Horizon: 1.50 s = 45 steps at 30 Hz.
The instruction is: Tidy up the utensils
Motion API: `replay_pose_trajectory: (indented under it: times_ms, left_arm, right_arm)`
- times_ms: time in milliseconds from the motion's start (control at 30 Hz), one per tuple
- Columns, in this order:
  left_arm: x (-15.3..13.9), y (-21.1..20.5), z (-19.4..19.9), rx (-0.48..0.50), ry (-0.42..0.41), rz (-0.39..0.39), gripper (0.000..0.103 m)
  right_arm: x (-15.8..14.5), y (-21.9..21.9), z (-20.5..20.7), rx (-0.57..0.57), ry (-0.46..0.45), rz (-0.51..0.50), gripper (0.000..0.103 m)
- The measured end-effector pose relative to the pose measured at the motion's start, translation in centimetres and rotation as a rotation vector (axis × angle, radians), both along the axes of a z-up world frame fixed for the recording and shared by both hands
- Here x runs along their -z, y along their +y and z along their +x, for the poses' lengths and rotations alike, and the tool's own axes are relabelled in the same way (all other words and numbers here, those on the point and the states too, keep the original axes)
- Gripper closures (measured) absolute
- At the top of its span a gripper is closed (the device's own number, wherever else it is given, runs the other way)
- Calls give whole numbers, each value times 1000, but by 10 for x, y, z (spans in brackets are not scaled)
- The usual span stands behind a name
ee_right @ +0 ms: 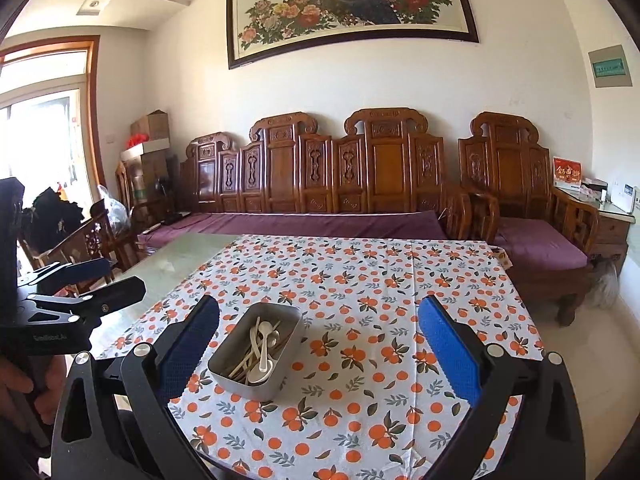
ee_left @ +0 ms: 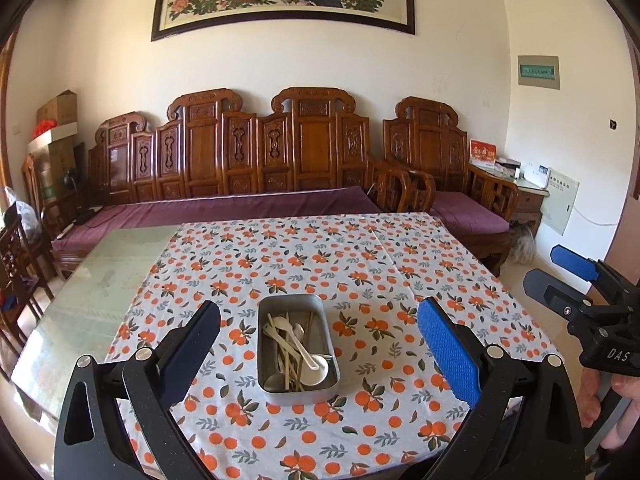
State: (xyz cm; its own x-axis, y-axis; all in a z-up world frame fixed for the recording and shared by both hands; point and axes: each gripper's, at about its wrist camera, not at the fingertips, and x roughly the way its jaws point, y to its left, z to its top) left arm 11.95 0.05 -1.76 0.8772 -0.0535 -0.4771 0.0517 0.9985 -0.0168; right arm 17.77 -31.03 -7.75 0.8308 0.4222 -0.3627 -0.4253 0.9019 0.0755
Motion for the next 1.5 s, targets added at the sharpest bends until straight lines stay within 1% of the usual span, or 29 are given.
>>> replay_pose_trajectory:
  times_ms: [167, 867, 1500]
  left_arm:
    - [-2, -2, -4, -5, -10, 1, 8]
    - [6, 0, -2, -13, 1, -6, 8]
    - [6, -1, -2, -13, -2, -5, 8]
  right_arm:
    - [0, 0, -1, 2, 0, -1, 3]
    - [1, -1, -2, 7, -1, 8, 3]
    - [4, 2, -3, 6, 3, 10, 3]
